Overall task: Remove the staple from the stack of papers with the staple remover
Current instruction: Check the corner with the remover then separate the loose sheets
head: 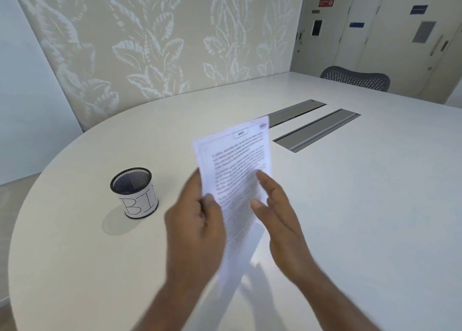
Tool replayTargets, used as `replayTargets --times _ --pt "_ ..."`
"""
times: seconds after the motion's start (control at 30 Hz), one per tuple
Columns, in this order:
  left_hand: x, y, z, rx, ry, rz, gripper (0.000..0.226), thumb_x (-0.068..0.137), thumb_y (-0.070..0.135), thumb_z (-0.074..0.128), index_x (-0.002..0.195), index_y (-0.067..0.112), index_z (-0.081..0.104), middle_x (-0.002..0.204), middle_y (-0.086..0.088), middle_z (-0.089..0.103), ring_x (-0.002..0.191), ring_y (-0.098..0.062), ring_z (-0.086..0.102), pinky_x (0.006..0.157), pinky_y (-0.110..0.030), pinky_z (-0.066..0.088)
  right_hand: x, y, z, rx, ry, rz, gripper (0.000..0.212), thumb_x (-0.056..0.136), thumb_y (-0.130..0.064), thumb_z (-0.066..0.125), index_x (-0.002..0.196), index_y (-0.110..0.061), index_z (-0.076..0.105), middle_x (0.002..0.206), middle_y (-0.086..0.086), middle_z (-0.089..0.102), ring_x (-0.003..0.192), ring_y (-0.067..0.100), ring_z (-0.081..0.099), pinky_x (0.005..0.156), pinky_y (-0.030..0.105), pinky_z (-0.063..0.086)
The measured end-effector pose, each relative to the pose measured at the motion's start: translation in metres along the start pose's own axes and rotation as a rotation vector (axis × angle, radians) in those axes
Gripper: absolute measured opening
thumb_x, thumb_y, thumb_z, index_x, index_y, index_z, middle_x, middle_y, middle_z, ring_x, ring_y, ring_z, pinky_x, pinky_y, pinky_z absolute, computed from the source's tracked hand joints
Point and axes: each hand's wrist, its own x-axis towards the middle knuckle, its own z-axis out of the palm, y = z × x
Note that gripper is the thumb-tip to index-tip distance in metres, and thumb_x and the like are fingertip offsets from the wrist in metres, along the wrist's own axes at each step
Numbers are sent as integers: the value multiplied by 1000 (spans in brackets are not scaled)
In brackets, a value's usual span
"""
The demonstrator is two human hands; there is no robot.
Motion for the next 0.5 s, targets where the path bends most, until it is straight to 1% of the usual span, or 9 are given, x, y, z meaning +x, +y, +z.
replayTargets --times 0.03,0.1,0.17,0.2,0.23,0.3,0.37,0.43,0.5 --pt "10 -5 -5 -144 -14 -82 51 85 -6 45 119 26 67 88 26 77 79 10 69 72 -7 50 -41 25 47 -142 -82 76 69 84 -57 62 143 -35 37 147 -29 38 128 -25 30 99 -2 27" --pt "33 -21 -19 -365 -9 -276 52 88 -16 45 108 26 67 84 15 80 80 1 74 75 -18 56 -55 40 59 -168 -170 114 73 79 -60 70 139 -35 39 142 -26 44 122 -25 37 102 9 34" --pt "53 -43 -31 -472 -19 -472 54 92 -20 40 105 23 69 77 4 77 75 -6 75 75 -26 58 -47 58 55 -48 -215 249 62 78 -48 74 132 -27 50 135 -14 59 120 -4 56 107 30 45" --pt "60 -54 -37 -506 -33 -546 52 93 -21 38 107 19 70 79 2 77 76 -8 76 72 -26 60 -38 63 48 -11 -267 310 55 81 -41 75 129 -21 56 130 -7 66 118 8 62 106 37 47" --pt "65 -64 -42 -531 -60 -607 50 94 -20 36 111 14 69 82 3 80 78 -9 78 69 -24 62 -37 64 46 38 -328 345 49 83 -35 75 126 -16 61 126 -2 70 116 15 65 104 39 49" --pt "72 -84 -50 -518 -85 -689 47 96 -19 35 121 7 65 90 4 83 81 -9 78 66 -21 62 -47 75 53 41 -384 370 37 85 -28 74 118 -10 69 118 5 74 111 23 69 97 38 53" --pt "75 -103 -58 -466 -66 -736 47 96 -18 36 128 5 63 97 1 81 82 -9 78 65 -20 61 -47 80 54 35 -316 379 28 86 -20 74 110 -4 71 111 11 76 103 27 72 90 36 56" --pt "73 -120 -63 -391 -70 -765 49 96 -19 37 129 6 63 107 -4 76 88 -12 76 72 -24 62 -49 81 51 50 -244 408 21 87 -13 72 103 1 71 103 18 76 90 28 72 80 34 57" --pt "68 -133 -64 -326 -93 -786 50 95 -19 37 123 10 67 108 -3 77 93 -14 74 85 -31 59 -56 78 48 43 -233 425 12 88 -10 71 97 -2 71 95 18 78 81 25 73 70 31 57"
